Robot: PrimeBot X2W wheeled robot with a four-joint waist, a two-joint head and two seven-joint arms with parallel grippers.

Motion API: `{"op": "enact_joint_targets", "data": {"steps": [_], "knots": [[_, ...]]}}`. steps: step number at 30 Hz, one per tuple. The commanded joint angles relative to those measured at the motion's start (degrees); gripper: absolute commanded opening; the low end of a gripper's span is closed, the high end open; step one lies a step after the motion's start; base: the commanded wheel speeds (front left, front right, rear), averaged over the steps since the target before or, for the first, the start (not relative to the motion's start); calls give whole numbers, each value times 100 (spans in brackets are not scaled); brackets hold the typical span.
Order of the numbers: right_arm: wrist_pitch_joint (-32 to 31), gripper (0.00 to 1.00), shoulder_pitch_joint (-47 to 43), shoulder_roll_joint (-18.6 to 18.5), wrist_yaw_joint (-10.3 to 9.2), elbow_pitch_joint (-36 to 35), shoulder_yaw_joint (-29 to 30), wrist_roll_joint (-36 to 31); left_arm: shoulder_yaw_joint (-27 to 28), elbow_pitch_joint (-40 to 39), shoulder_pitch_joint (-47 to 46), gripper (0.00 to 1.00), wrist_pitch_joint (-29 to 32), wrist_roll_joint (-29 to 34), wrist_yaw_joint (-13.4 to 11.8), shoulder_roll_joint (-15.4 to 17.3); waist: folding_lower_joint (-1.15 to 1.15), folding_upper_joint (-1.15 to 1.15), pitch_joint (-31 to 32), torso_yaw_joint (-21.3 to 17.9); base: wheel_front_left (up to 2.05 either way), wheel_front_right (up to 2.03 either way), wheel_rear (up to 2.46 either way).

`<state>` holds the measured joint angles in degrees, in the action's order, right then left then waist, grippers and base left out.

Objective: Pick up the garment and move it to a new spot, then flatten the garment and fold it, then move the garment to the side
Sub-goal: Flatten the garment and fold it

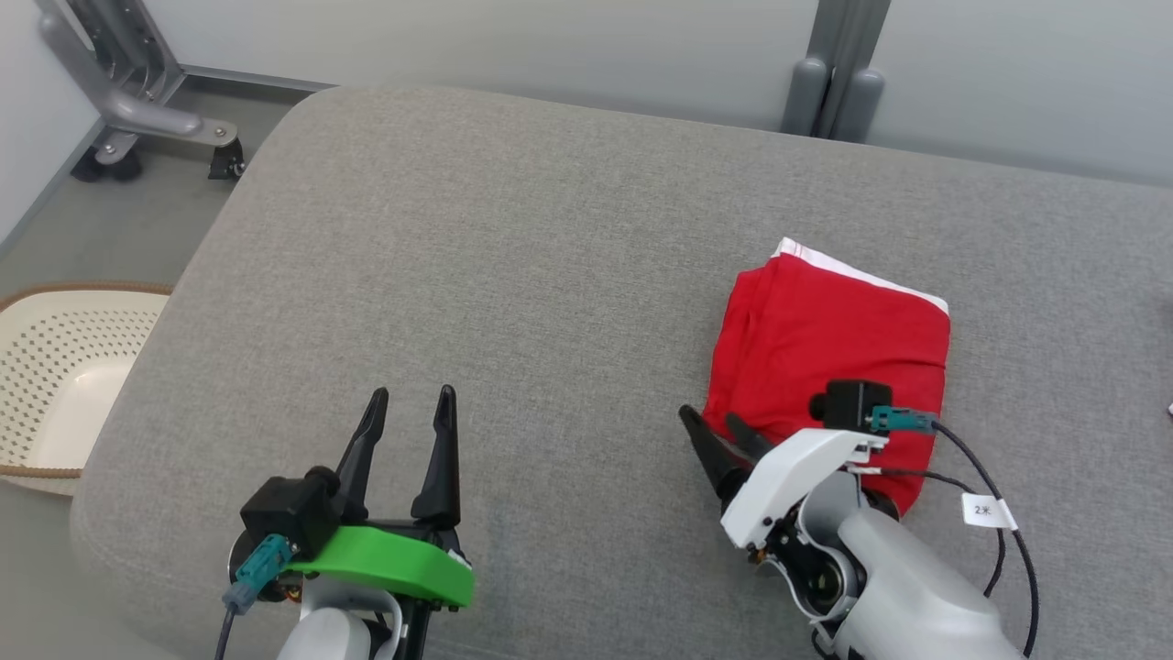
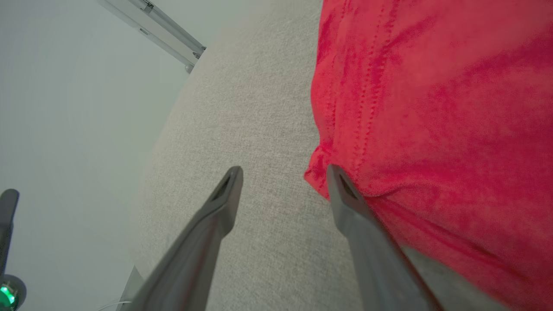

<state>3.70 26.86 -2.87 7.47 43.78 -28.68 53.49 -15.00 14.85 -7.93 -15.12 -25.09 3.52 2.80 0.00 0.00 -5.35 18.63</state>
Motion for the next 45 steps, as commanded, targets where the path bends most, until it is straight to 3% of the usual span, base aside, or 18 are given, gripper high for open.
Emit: {"op": "enact_joint_targets", "data": {"steps": [1,9,13,16,20,24,29,33,45], "knots": [[-67,100,-98,-15,2,-68,-124,64,17,-9,-52,100,0,3,-22,21,0,0,12,-120,0,0,0],[503,100,-21,-316,3,-607,-332,-224,125,-115,-131,100,0,88,25,21,0,0,77,-518,0,0,0],[941,100,-205,-850,2,-1276,-168,-810,251,-345,-171,100,0,124,64,21,0,0,115,-822,0,0,0],[1092,100,-385,-1113,2,-1599,197,-1574,297,-509,-209,100,0,160,84,20,0,0,134,-1014,0,0,0],[1153,100,-739,-1162,2,-2028,1103,-2660,345,-690,-179,100,1,185,93,21,0,0,130,-1256,0,0,0],[1149,100,-1198,-850,2,-2702,2118,-4044,320,-810,-102,100,0,377,138,21,0,0,106,-1444,0,0,0],[1152,100,-1672,-419,-1,-3321,2683,-4784,381,-817,70,100,0,323,115,21,0,0,108,-1585,0,0,0],[1152,100,-1963,-190,1,-3513,2854,-4947,337,-745,185,100,0,416,138,21,0,0,104,-1642,0,0,0],[1153,100,-2040,-32,0,-3482,2936,-4969,216,-737,97,100,0,288,80,22,0,0,51,-1570,0,0,0]]}}
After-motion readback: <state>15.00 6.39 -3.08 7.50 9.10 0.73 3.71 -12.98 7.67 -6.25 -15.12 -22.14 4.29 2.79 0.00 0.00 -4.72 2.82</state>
